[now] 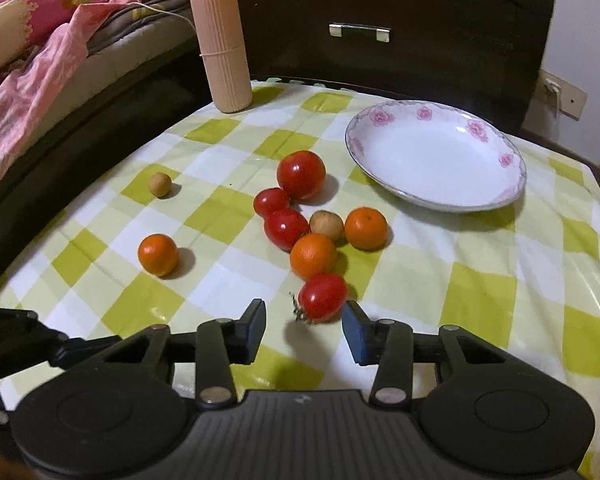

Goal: Organize fruits
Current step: 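Grasp the brown round fruit with the left tool while the right tool grasps a cherry tomato, then carry both fruits over the white bowl and open both tools to drop them, then withdraw both tools from the bowl back over the fruit pile, then lower the right tool onto an orange mandarin and close it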

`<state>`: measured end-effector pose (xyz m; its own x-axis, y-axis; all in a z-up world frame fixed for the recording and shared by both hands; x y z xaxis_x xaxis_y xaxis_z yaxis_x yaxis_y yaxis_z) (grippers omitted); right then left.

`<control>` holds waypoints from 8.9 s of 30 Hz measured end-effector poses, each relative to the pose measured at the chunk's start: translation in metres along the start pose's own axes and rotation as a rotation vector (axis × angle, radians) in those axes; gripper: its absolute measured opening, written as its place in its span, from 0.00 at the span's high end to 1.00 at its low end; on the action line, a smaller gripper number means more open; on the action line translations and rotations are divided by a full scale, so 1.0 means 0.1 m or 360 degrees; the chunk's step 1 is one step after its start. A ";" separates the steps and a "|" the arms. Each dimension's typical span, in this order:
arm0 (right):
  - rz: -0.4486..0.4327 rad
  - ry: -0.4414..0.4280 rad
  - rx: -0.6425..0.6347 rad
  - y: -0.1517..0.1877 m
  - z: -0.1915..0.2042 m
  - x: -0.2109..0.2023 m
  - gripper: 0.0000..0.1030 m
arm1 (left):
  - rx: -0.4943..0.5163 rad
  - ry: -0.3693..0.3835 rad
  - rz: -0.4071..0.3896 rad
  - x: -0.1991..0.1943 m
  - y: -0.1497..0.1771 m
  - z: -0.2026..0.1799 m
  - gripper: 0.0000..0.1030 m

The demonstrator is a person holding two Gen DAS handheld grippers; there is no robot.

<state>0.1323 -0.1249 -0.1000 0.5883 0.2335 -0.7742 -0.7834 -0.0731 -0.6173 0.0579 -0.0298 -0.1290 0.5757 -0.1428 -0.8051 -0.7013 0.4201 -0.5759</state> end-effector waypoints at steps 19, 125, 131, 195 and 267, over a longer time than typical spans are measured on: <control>0.0072 0.0106 0.0022 -0.01 -0.12 0.22 0.74 | -0.0018 0.0058 0.0004 0.02 -0.08 -0.01 0.66; -0.0225 0.0290 0.0435 -1.00 -1.31 0.35 0.71 | -0.0199 0.0155 -0.0183 1.05 -2.13 0.05 0.53; -0.0230 0.0297 0.0426 -1.01 -1.30 0.33 0.69 | -0.0187 0.0134 -0.0191 1.02 -2.14 0.08 0.52; -0.0168 0.0123 0.0219 -0.70 -0.54 -0.05 0.53 | -0.0207 0.0073 -0.0184 0.23 -1.56 0.53 0.23; 0.0103 0.0088 -0.0010 -0.20 -0.10 0.43 0.65 | 0.0023 0.0033 0.0201 0.50 -0.56 0.37 0.23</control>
<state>0.1754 -0.1236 -0.1223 0.5469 0.1742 -0.8189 -0.8189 -0.0924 -0.5665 0.1414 -0.0271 -0.1319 0.4742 -0.1066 -0.8740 -0.7613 0.4490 -0.4678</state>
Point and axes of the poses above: each gripper's, at about its wrist camera, not at the fingertips, and x roughly the way its jaws point, z to its left, y to its underside, the point moved 10 cm from there along x, roughly the way its jaws point, and after that the axes turned 6 degrees about x, right-handed, at the moved point
